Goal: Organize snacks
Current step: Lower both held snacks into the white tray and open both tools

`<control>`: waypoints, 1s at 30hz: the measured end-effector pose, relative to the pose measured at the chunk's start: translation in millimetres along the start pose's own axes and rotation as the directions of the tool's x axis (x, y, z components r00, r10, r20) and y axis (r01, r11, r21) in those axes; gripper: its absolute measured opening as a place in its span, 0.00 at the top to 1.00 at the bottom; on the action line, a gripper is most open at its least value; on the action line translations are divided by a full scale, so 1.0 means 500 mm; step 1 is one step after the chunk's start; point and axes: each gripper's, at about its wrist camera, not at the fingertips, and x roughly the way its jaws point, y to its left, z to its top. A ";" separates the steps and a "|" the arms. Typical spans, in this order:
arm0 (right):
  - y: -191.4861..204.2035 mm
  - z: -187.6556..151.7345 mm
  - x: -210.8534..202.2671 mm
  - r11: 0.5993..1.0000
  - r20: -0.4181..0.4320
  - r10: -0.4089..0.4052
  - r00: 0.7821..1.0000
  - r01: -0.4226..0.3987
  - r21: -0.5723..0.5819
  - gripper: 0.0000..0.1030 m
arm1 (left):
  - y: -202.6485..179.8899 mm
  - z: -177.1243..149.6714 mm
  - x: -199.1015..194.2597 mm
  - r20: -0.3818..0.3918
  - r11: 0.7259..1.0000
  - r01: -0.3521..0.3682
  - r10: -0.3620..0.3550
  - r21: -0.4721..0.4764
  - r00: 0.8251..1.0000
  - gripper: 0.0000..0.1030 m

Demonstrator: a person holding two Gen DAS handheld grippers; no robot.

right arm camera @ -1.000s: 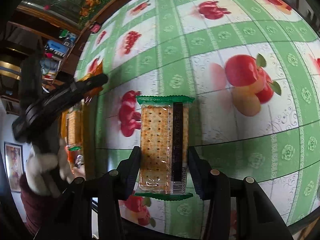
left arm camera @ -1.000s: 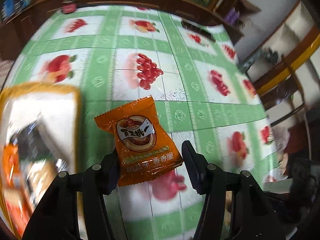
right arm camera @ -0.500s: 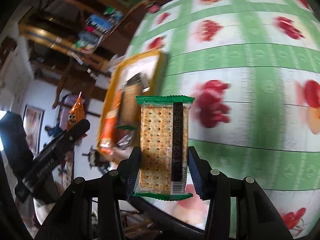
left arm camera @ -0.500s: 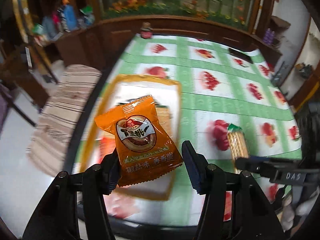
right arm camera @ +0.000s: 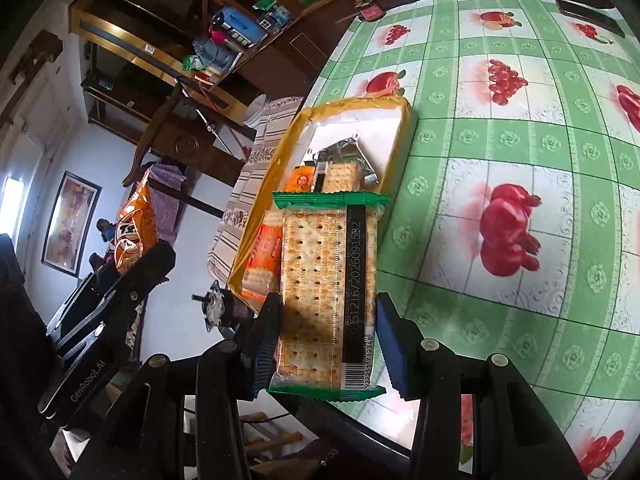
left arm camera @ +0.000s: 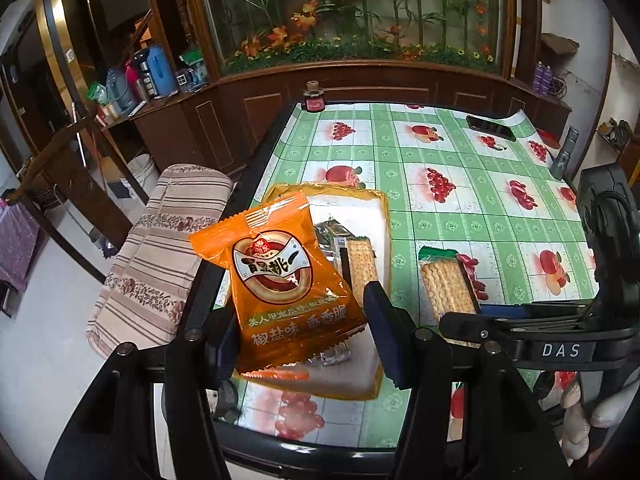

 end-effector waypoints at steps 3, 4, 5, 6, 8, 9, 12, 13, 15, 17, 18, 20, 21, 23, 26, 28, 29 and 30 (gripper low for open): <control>0.006 0.012 0.013 1.000 0.006 -0.016 1.000 0.016 0.014 0.54 | 0.015 0.016 0.027 -0.013 1.000 0.025 -0.025 0.012 1.000 0.46; 0.005 0.016 0.017 1.000 0.007 -0.023 1.000 0.023 0.018 0.54 | 0.017 0.019 0.033 -0.015 0.999 0.028 -0.028 0.016 0.999 0.46; 0.007 0.021 0.022 0.999 0.010 -0.031 0.999 0.030 0.025 0.54 | 0.021 0.023 0.042 -0.019 0.999 0.036 -0.036 0.020 0.999 0.46; 0.007 0.026 0.027 0.999 0.011 -0.035 0.999 0.035 0.032 0.54 | 0.023 0.025 0.048 -0.022 0.999 0.043 -0.043 0.022 0.999 0.46; 0.010 0.036 0.038 0.998 0.013 -0.047 0.999 0.046 0.044 0.54 | 0.027 0.030 0.065 -0.033 0.998 0.051 -0.050 0.034 0.998 0.46; 0.011 0.041 0.043 0.998 0.014 -0.053 0.999 0.052 0.047 0.54 | 0.030 0.032 0.075 -0.040 0.998 0.055 -0.054 0.042 0.998 0.46; 0.018 0.064 0.064 0.996 0.017 -0.069 0.997 0.068 0.057 0.54 | 0.044 0.039 0.111 -0.065 0.996 0.070 -0.067 0.055 0.996 0.46; 0.021 0.075 0.073 0.995 0.016 -0.077 0.997 0.076 0.059 0.54 | 0.049 0.041 0.120 -0.071 0.996 0.075 -0.071 0.058 0.995 0.46; 0.026 0.091 0.088 0.994 0.016 -0.087 0.996 0.086 0.063 0.54 | 0.059 0.044 0.142 -0.083 0.995 0.083 -0.078 0.063 0.994 0.46; 0.031 0.111 0.104 0.993 0.017 -0.096 0.995 0.094 0.068 0.54 | 0.068 0.049 0.165 -0.094 0.994 0.091 -0.085 0.066 0.992 0.46; 0.035 0.120 0.110 0.993 0.018 -0.100 0.995 0.098 0.069 0.54 | 0.072 0.050 0.175 -0.099 0.993 0.096 -0.089 0.066 0.991 0.46; 0.041 0.140 0.126 0.992 0.020 -0.109 0.994 0.107 0.073 0.54 | 0.080 0.053 0.198 -0.109 0.993 0.101 -0.093 0.068 0.990 0.46; 0.042 0.147 0.131 0.991 0.021 -0.112 0.994 0.110 0.074 0.54 | 0.082 0.053 0.205 -0.111 0.992 0.104 -0.096 0.068 0.989 0.46; 0.046 0.165 0.145 0.989 0.026 -0.130 0.991 0.128 0.073 0.54 | 0.085 0.055 0.223 -0.116 0.991 0.109 -0.101 0.071 0.988 0.46; 0.048 0.183 0.162 0.986 0.029 -0.152 0.988 0.150 0.078 0.54 | 0.087 0.055 0.242 -0.119 0.990 0.121 -0.111 0.075 0.987 0.46; 0.051 0.190 0.172 0.983 0.031 -0.166 0.986 0.164 0.078 0.54 | 0.087 0.055 0.254 -0.124 0.989 0.127 -0.117 0.080 0.985 0.46; 0.051 0.195 0.179 0.982 0.031 -0.177 0.984 0.174 0.078 0.54 | 0.088 0.056 0.259 -0.126 0.988 0.131 -0.121 0.081 0.985 0.46; 0.052 0.200 0.181 0.981 0.031 -0.181 0.983 0.178 0.079 0.54 | 0.088 0.056 0.263 -0.129 0.987 0.137 -0.125 0.082 0.984 0.46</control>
